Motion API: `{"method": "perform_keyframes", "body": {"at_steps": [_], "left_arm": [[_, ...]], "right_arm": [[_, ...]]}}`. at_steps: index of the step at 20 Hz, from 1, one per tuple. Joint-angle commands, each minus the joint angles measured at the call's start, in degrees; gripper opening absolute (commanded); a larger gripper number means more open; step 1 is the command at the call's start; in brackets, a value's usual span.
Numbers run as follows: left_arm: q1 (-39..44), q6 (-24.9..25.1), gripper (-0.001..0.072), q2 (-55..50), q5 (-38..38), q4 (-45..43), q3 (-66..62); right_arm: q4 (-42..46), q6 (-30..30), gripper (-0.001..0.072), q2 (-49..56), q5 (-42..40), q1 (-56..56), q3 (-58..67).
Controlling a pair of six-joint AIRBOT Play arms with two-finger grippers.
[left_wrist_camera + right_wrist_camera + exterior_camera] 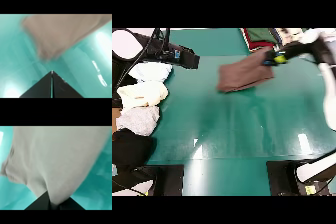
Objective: Fold the shirts.
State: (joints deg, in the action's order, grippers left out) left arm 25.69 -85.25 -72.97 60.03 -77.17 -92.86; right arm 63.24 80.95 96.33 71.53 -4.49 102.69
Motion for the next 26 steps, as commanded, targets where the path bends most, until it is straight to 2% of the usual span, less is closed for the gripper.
{"method": "perform_keyframes", "body": {"at_steps": [1, 5, 8, 11, 15, 16, 18, 19, 21, 23, 24, 26], "left_arm": [[1.09, -0.28, 0.0024, 0.00, -0.74, 0.26, -0.04], [1.09, -1.77, 0.0025, -0.02, -1.95, 0.28, -0.04], [1.09, -1.84, 0.0025, -0.02, -3.80, 0.55, -0.04], [1.11, -1.92, 0.0025, -0.02, -4.17, 0.57, -0.04], [1.09, -1.81, 0.0025, -0.02, -3.85, 0.57, -0.04], [1.11, -1.75, 0.0025, -0.02, -3.80, 0.59, -0.04], [1.09, -1.70, 0.0026, -0.02, -3.76, 0.59, -0.04], [1.09, -1.70, 0.0025, -0.02, -3.65, 0.59, -0.04], [1.09, -1.68, 0.0025, -0.02, -3.23, 0.59, -0.04], [1.09, -1.70, 0.0026, -0.02, -2.84, 0.59, -0.04], [1.09, -1.70, 0.0026, -0.02, -2.80, 0.61, -0.04], [1.09, -1.75, 0.0026, -0.02, -3.28, 0.70, -0.04]], "right_arm": [[8.50, 1.44, 0.0017, -10.86, -0.33, -15.08, -9.27], [8.92, 4.39, 0.0017, -20.96, -6.10, -32.96, -21.53], [8.98, 4.55, 0.0017, -26.12, -6.43, -42.66, -29.94], [10.40, 4.55, 0.0017, -31.30, -6.03, -46.93, -38.99], [13.46, 4.55, 0.0022, -36.61, -5.11, -44.96, -48.76], [13.44, 4.55, 0.0082, -37.51, -5.05, -44.11, -50.42], [13.55, 4.48, 0.0387, -39.06, -4.39, -42.23, -53.00], [15.10, 4.46, 0.0465, -39.58, -3.76, -41.53, -53.42], [22.93, 4.48, 0.0485, -40.57, -1.84, -40.33, -52.22], [30.05, 4.52, 0.0631, -42.03, -0.72, -40.30, -49.37], [30.91, 4.55, 0.0633, -42.86, -0.42, -40.57, -47.56], [27.06, 4.55, 0.0631, -44.78, -0.63, -39.69, -43.58]]}}
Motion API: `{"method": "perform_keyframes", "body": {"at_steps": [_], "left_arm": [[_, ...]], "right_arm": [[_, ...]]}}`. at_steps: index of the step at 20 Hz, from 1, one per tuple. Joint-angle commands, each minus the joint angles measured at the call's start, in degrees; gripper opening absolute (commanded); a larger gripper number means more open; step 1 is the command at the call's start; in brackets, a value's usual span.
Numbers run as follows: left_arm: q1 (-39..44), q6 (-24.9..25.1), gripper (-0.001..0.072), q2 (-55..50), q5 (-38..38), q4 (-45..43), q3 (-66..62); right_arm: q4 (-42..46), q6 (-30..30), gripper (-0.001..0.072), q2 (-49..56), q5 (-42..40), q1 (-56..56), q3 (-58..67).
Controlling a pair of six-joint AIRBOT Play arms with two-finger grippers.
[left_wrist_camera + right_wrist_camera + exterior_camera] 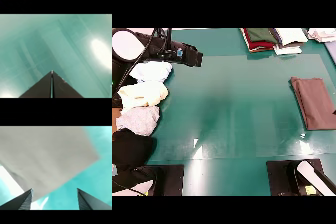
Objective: Fold the shirts.
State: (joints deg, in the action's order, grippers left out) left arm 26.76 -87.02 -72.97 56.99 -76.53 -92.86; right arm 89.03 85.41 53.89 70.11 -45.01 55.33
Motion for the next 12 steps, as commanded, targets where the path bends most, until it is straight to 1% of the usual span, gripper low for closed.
{"method": "perform_keyframes", "body": {"at_steps": [1, 3, 6, 11, 12], "left_arm": [[0.02, 0.02, 0.0026, 0.00, -0.66, 0.07, -0.04], [0.02, 0.00, 0.0026, 0.00, -0.83, 0.07, -0.04], [0.02, 0.02, 0.0026, 0.00, -1.05, 0.07, -0.04], [0.02, 0.04, 0.0026, 0.00, -1.05, 0.07, -0.04], [0.02, 0.02, 0.0026, 0.00, -1.05, 0.09, -0.04]], "right_arm": [[-2.58, 0.07, 0.0631, -3.26, 0.33, 2.29, 5.51], [-9.46, 0.07, 0.0631, -4.81, -0.55, 7.41, 7.78], [-17.35, 0.07, 0.0627, -6.54, -2.75, 19.19, 8.24], [-18.49, 0.07, 0.0620, -4.81, -6.14, 41.42, 8.24], [-18.49, 0.07, 0.0506, -4.09, -6.58, 45.03, 8.24]]}}
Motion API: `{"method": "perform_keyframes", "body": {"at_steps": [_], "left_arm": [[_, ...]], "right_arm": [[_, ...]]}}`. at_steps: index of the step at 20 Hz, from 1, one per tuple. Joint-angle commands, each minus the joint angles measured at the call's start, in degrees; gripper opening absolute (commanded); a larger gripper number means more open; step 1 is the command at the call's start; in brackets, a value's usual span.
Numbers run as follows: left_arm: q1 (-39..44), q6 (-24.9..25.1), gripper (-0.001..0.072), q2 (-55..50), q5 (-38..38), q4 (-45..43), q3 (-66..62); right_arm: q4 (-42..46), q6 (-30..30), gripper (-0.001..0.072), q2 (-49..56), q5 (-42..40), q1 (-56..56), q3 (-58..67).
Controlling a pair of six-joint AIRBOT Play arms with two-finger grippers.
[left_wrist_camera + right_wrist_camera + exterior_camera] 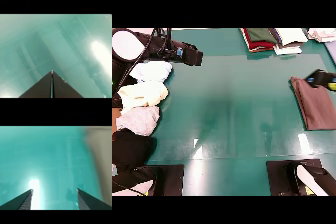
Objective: Fold the shirts.
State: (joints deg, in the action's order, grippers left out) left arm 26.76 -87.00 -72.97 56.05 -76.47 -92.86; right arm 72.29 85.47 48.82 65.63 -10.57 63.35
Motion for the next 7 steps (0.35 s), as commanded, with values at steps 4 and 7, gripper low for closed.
{"method": "perform_keyframes", "body": {"at_steps": [4, 7], "left_arm": [[0.02, 0.00, 0.0026, 0.00, -0.11, 0.00, -0.04], [0.02, 0.00, 0.0026, 0.00, -0.11, 0.00, -0.04]], "right_arm": [[-1.70, -0.11, 0.0019, 2.82, -2.69, 19.43, 0.22], [-1.81, -0.11, 0.0019, 3.02, -2.64, 20.83, 0.22]]}}
